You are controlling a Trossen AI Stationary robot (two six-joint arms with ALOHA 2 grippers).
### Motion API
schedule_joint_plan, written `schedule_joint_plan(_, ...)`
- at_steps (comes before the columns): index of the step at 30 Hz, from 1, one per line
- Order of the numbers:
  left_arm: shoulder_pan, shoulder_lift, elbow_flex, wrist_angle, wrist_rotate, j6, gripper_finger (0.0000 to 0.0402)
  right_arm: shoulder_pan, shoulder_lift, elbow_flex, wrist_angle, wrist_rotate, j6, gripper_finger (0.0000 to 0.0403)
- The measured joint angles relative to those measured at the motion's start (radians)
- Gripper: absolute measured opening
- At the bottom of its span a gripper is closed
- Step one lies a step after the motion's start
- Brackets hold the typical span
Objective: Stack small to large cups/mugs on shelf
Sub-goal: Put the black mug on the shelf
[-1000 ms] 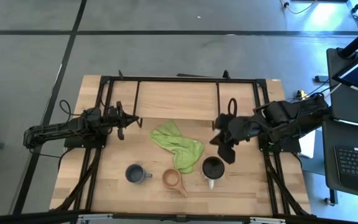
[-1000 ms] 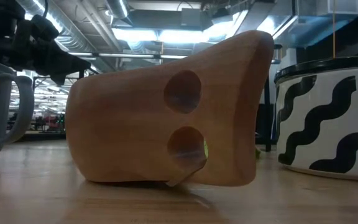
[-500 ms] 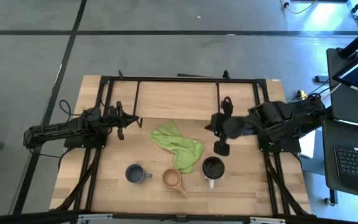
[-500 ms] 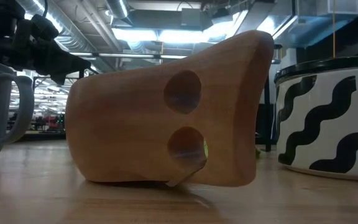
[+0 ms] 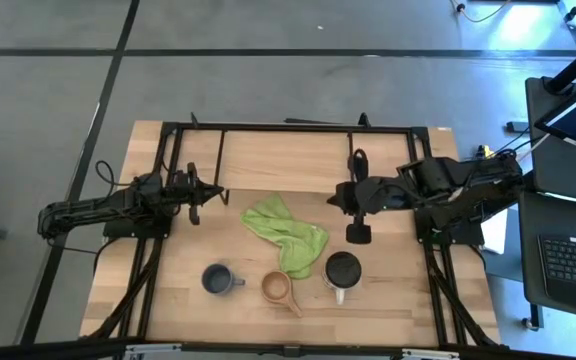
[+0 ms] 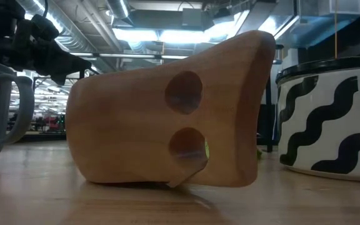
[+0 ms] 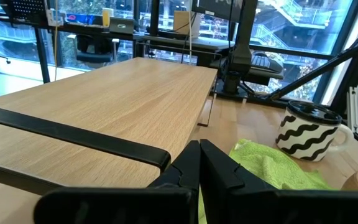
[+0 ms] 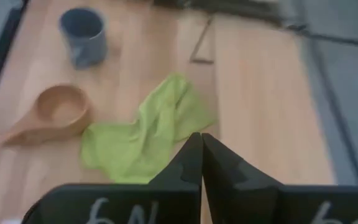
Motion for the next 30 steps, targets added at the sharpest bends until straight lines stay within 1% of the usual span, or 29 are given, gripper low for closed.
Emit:
schedule_joint_plan(1,0.0,0.0,0.0,0.0,0.0,0.0,0.0,-0.003,0.0,0.0,-0.009,-0.006,-0.009,0.0008)
schedule_joint_plan(4,0.0,0.0,0.0,0.0,0.0,0.0,0.0,-0.002,-0.01,-0.002,-0.036,-0.017,0.032,0.0008)
schedule_joint_plan(8,0.0,0.0,0.0,0.0,0.0,0.0,0.0,0.008,-0.019,-0.001,-0.017,-0.083,0.039,0.0008)
schedule_joint_plan(11,0.0,0.0,0.0,0.0,0.0,0.0,0.0,0.008,-0.002,-0.002,0.01,-0.112,0.09,0.0008)
schedule_joint_plan(15,0.0,0.0,0.0,0.0,0.0,0.0,0.0,0.005,0.025,-0.002,0.137,-0.12,0.09,0.0008)
schedule_joint_plan(20,0.0,0.0,0.0,0.0,0.0,0.0,0.0,-0.024,0.1,-0.002,0.455,-0.12,0.133,0.0008)
schedule_joint_plan(22,0.0,0.0,0.0,0.0,0.0,0.0,0.0,-0.034,0.127,-0.002,0.528,-0.072,0.203,0.0008)
schedule_joint_plan(25,0.0,0.0,0.0,0.0,0.0,0.0,0.0,-0.031,0.147,-0.002,0.523,0.122,0.336,0.0008)
schedule_joint_plan(27,0.0,0.0,0.0,0.0,0.0,0.0,0.0,-0.019,0.146,-0.002,0.527,0.219,0.38,0.0008)
schedule_joint_plan(29,0.0,0.0,0.0,0.0,0.0,0.0,0.0,-0.002,0.144,-0.001,0.546,0.267,0.386,0.0008)
schedule_joint_plan(30,0.0,0.0,0.0,0.0,0.0,0.0,0.0,0.002,0.146,-0.001,0.549,0.273,0.381,0.0008)
